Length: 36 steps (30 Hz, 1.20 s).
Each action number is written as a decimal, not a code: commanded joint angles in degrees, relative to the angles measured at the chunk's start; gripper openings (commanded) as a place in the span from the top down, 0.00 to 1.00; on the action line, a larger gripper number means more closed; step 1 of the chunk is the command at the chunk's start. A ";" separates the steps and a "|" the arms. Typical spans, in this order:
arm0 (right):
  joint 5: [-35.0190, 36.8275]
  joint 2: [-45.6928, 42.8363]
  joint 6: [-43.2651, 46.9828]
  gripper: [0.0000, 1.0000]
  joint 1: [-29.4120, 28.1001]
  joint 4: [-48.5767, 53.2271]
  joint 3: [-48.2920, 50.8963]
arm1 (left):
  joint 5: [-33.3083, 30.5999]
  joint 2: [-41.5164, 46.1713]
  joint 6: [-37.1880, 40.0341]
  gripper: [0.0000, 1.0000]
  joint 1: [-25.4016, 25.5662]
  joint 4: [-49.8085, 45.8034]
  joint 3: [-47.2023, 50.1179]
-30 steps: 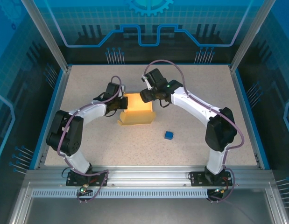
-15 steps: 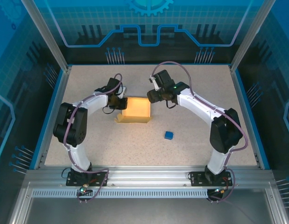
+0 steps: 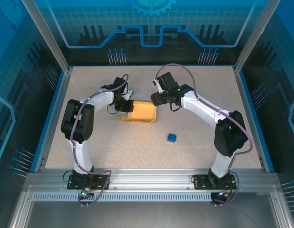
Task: Fold the paper box
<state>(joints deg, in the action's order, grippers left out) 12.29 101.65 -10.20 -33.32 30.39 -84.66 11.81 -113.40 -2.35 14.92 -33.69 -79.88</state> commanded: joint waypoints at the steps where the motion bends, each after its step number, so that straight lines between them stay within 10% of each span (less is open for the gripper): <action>1: 1.00 -2.01 0.43 0.35 0.56 0.28 0.64 | 0.47 -2.63 1.87 0.86 0.79 -3.45 -3.05; 17: -2.56 -1.25 -1.54 0.35 4.50 -1.82 4.47 | -2.22 -0.37 1.17 0.57 2.05 -1.28 -8.59; 36: -4.65 8.16 -2.28 0.35 8.18 -1.29 0.31 | -7.25 31.88 -15.63 0.46 -5.57 30.43 36.57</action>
<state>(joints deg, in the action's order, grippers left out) 7.01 108.77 -12.60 -25.10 29.47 -81.97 3.40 -83.92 -13.28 8.97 -8.99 -47.66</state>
